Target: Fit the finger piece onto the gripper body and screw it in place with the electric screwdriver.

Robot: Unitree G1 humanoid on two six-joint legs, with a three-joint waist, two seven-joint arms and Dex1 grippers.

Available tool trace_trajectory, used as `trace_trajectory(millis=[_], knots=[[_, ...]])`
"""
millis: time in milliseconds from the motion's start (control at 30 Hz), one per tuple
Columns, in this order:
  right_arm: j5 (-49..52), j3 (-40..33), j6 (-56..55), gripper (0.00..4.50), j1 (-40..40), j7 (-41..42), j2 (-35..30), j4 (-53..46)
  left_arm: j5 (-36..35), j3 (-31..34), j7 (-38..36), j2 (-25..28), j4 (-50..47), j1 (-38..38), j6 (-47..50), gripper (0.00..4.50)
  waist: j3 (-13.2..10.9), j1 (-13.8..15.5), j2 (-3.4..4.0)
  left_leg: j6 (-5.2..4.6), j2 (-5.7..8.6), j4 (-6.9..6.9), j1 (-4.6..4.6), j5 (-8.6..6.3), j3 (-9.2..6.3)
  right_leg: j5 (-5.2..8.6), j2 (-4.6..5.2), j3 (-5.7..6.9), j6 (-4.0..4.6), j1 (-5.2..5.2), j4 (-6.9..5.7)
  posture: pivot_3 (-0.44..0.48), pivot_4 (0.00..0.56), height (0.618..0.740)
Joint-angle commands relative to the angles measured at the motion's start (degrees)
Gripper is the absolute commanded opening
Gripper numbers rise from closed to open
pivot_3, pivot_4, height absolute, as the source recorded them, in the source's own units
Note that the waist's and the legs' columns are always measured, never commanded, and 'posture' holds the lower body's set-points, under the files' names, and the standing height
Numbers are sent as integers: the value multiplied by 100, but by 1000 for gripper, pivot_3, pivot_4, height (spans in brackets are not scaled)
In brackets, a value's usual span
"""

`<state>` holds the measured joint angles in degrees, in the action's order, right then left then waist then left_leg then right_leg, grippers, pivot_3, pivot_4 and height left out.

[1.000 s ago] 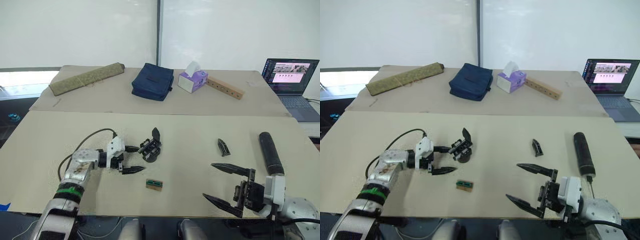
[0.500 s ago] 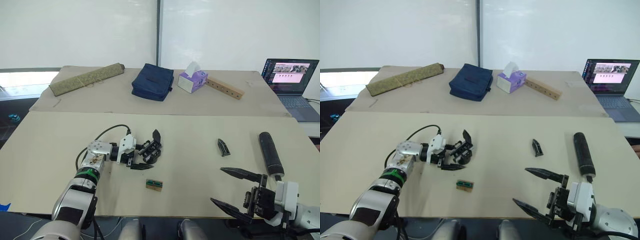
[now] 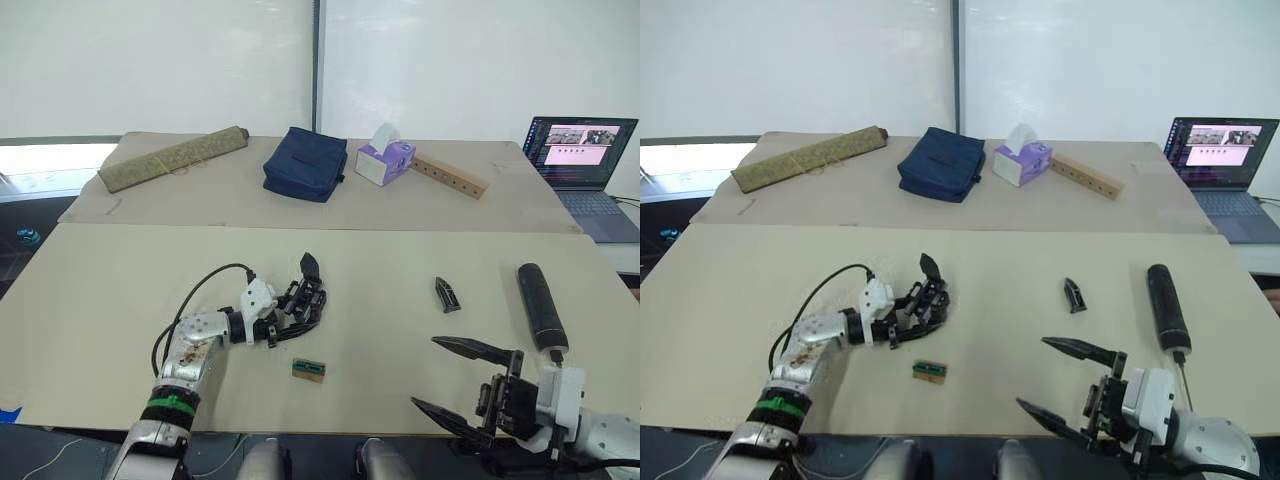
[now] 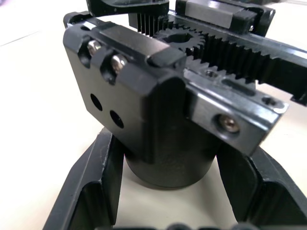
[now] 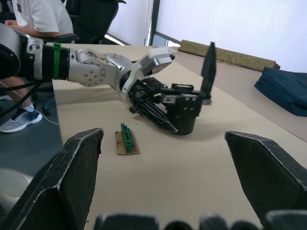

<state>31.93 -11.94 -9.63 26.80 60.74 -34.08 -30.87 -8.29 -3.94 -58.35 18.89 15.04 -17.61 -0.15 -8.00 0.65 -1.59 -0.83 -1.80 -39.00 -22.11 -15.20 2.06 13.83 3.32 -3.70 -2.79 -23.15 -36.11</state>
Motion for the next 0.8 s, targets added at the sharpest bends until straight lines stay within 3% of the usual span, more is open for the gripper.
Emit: trace_trajectory(millis=[33, 233, 600, 633, 700, 733, 800], knots=[[-36, 5, -133, 4500, -109, -26, 26, -42, 6, -37, 596, -118, -742, 51, 410, 2286, 0, 0, 0, 0, 2, 0, 0, 0, 0, 0, 0, 0, 0, 0, 0, 0, 150, 740], [-188, 122, -285, 4500, -346, 175, -49, 95, 270, -384, 1072, -211, -886, 357, 642, 2286, 2, 11, 3, 0, 4, 2, 4, 0, 2, 0, -1, -1, 1, 3, 2, 0, 150, 740], [-200, 8, -171, 4500, -271, -107, -18, 69, 9, -344, 859, 168, -767, 389, 776, 2286, 9, -18, 15, 0, 2, 4, 15, 0, 6, 2, -4, -2, 4, 8, 0, 0, 150, 740], [-203, 19, -124, 4500, -266, -147, -27, 63, -1, -321, 817, 218, -719, 389, 706, 3307, 9, -29, 15, 0, 1, 4, 15, 0, 5, 2, -4, -3, 4, 8, 0, 0, 150, 740], [-201, 45, -67, 4500, -282, -214, -39, 50, 1, -289, 640, 416, -573, 357, 498, 4153, 10, -48, 16, 0, -1, 5, 16, 0, 5, 2, -6, -3, 5, 7, 0, 0, 150, 740], [-191, 38, -46, 4500, -282, -243, -48, 41, -28, -248, 546, 519, -503, 341, 408, 4448, 10, -60, 16, 0, -1, 7, 17, 0, 6, 3, -6, -4, 6, 7, -1, 0, 150, 740], [-169, -31, 22, 4500, -220, -332, -72, -10, -138, -87, 398, 728, -327, 299, 246, 4448, 12, -78, 19, 0, -4, 9, 21, 0, 7, 4, -9, -4, 9, 7, -2, 0, 150, 740]])
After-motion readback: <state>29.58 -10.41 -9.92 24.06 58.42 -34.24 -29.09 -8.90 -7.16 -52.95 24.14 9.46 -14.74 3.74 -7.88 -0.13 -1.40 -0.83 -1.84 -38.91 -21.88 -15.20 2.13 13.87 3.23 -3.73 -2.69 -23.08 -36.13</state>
